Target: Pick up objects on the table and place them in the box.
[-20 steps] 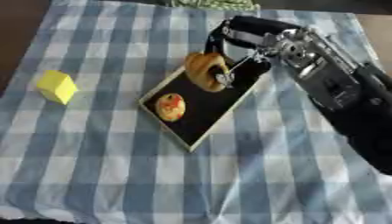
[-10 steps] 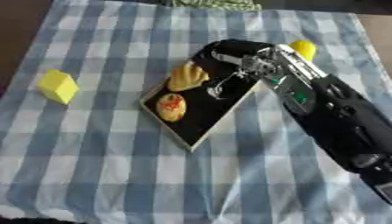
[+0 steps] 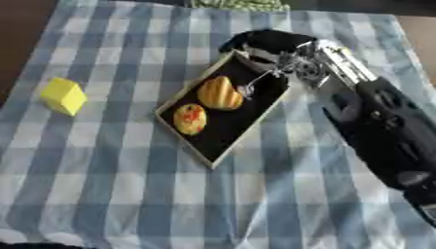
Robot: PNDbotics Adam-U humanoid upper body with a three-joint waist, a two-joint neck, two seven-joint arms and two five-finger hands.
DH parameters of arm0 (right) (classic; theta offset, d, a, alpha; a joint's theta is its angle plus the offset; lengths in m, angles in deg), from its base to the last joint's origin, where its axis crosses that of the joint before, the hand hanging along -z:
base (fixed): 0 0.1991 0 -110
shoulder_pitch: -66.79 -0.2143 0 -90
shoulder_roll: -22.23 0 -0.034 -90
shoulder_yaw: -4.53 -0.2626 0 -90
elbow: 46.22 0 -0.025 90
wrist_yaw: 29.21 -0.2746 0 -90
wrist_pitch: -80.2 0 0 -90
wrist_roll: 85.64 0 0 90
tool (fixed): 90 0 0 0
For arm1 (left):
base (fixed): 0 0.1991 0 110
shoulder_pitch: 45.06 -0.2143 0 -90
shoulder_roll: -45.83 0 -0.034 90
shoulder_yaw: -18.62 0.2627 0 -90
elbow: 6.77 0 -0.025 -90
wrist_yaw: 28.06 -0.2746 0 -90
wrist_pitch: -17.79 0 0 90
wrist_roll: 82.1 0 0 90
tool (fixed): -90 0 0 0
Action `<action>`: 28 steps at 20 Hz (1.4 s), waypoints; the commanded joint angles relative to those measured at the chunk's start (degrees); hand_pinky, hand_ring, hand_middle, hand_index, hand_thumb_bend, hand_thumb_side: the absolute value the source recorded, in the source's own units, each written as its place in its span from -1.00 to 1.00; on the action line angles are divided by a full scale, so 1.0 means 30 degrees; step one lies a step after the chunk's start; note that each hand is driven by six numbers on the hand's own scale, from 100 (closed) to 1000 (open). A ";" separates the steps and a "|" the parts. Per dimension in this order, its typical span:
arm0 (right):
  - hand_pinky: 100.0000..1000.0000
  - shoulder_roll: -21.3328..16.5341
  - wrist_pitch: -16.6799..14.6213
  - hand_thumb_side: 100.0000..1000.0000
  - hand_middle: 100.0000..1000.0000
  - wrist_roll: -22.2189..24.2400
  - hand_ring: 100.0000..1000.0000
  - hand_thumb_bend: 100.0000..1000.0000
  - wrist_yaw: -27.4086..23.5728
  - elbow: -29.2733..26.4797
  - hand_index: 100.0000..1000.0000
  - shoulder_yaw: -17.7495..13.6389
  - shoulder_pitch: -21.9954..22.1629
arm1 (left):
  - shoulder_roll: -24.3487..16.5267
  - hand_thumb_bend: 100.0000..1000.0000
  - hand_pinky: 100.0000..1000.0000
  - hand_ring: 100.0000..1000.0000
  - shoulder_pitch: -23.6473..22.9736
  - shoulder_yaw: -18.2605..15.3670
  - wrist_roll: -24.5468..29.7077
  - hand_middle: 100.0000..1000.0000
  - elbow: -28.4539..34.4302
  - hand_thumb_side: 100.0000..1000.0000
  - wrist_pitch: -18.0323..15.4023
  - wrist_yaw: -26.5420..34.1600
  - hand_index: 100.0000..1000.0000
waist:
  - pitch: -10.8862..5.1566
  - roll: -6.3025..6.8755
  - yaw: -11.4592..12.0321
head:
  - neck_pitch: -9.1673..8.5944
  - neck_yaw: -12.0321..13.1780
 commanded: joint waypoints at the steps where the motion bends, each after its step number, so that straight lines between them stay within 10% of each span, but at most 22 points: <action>1: 0.94 -0.1961 0.0804 -0.78 0.73 -0.0309 1.00 -1.00 -0.1029 -0.0879 0.88 -0.1669 0.0230 | -0.0422 -1.00 0.44 0.58 0.0077 -0.0202 -0.0100 0.15 0.0233 0.30 -0.0036 -0.0015 0.50 | -0.0235 0.0079 -0.0114 | 0.0079 0.0197; 12: 0.94 -0.4470 0.2086 -0.86 0.73 -0.1847 1.00 -1.00 -0.1515 0.1893 0.89 -0.4441 0.2446 | -0.0416 -1.00 0.45 0.59 0.0059 -0.0192 -0.0047 0.16 0.0083 0.31 -0.0031 -0.0046 0.50 | -0.0036 0.0252 -0.0417 | 0.0079 0.0420; 28: 0.96 -0.3623 0.0189 -0.58 0.73 -0.1797 1.00 -1.00 0.0071 0.6261 0.96 -0.4178 0.0874 | -0.0383 -1.00 0.45 0.60 0.0260 -0.0092 0.0170 0.16 -0.0102 0.32 -0.0113 0.0085 0.50 | 0.0663 0.0381 0.0109 | 0.0079 0.0114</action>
